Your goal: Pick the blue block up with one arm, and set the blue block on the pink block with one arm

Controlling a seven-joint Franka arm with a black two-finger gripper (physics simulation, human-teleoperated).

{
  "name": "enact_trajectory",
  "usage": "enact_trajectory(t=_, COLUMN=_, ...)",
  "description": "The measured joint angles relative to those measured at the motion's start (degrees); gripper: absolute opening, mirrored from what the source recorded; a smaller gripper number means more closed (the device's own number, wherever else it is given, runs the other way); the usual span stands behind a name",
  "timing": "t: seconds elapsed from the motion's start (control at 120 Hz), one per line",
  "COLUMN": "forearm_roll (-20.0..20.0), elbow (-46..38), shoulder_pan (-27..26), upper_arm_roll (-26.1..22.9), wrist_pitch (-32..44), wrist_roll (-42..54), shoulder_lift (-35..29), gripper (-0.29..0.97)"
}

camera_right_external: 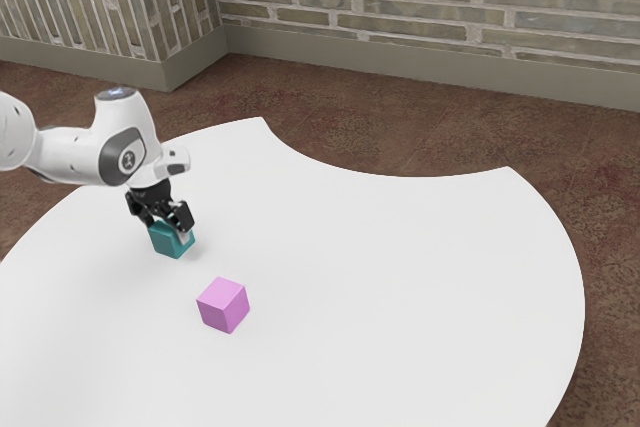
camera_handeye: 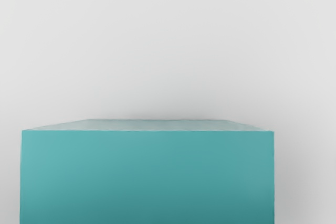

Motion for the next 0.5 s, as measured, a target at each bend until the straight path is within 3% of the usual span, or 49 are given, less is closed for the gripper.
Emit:
enact_trajectory(t=0.242, forearm_roll=0.10, elbow=0.15, shoulder_pan=0.48, upper_arm_roll=0.12, wrist_pitch=0.47, wrist_roll=-0.21, shoulder_lift=0.55, gripper=0.60)
enact_trajectory(t=0.5, forearm_roll=0.34, elbow=0.26, shoulder_pan=0.59, upper_arm_roll=0.17, wrist_pitch=0.60, wrist_roll=-0.33, shoulder_lift=0.49, gripper=0.41)
